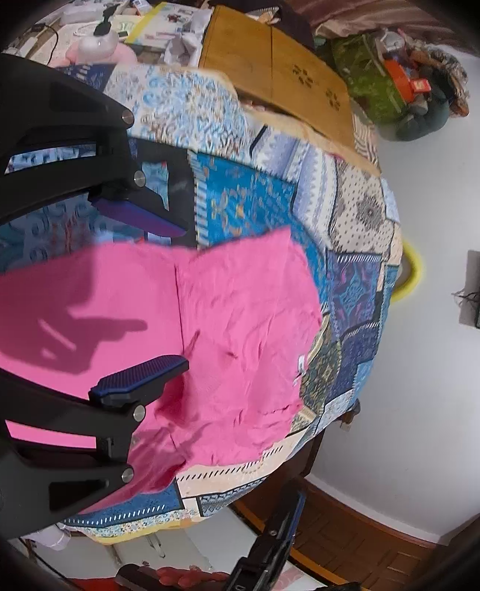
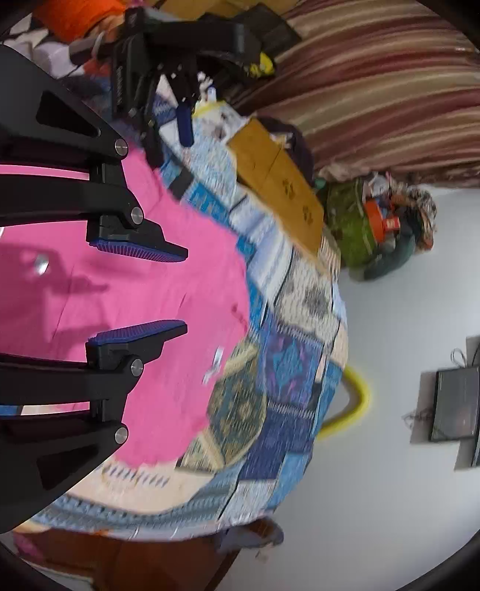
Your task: Fold small clothes
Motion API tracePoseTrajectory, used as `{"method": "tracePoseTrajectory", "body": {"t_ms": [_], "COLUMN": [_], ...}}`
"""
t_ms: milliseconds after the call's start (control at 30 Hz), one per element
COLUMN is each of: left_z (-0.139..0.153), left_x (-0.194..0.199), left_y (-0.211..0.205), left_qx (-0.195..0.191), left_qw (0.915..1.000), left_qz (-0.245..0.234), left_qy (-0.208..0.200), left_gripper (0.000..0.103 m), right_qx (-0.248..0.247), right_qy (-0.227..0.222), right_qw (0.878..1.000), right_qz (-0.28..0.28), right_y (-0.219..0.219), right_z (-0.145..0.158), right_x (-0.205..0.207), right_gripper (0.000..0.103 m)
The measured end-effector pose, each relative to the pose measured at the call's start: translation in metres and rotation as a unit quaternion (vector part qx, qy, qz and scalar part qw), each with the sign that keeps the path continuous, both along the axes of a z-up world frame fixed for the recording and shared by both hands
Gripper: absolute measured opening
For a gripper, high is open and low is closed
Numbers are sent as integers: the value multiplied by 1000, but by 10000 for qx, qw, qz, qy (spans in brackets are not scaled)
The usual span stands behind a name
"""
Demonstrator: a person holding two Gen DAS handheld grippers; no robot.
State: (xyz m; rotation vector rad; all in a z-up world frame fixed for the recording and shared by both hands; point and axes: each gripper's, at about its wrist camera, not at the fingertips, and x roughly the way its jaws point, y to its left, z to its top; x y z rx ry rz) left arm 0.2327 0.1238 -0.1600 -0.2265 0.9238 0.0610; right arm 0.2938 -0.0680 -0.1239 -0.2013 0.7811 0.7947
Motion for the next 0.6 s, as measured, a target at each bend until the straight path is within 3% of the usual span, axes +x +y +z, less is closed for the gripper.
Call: {"method": "tracePoseTrajectory", "body": {"t_ms": [267, 433, 500, 567, 600], "left_z": [-23, -52, -51, -51, -52], "left_x": [38, 59, 60, 61, 62], "left_y": [-33, -32, -37, -45, -47], "left_qx": [-428, -1233, -1091, -1011, -1036], "left_qw": [9982, 9894, 9915, 9918, 9907], "left_qz": [-215, -2, -7, -181, -251], "left_qy": [355, 764, 703, 762, 845], "left_gripper": [66, 62, 53, 13, 7], "right_qx": [-473, -648, -682, -702, -698], "right_qy": [186, 642, 822, 930, 995], "right_qw": [9968, 9928, 9912, 9901, 9895], "right_qz": [-619, -772, -782, -778, -780], "right_y": [-60, -82, -85, -87, -87], "right_z": [-40, -86, -101, -112, -118], "right_x": [15, 20, 20, 21, 21], "right_gripper": [32, 32, 32, 32, 32]}}
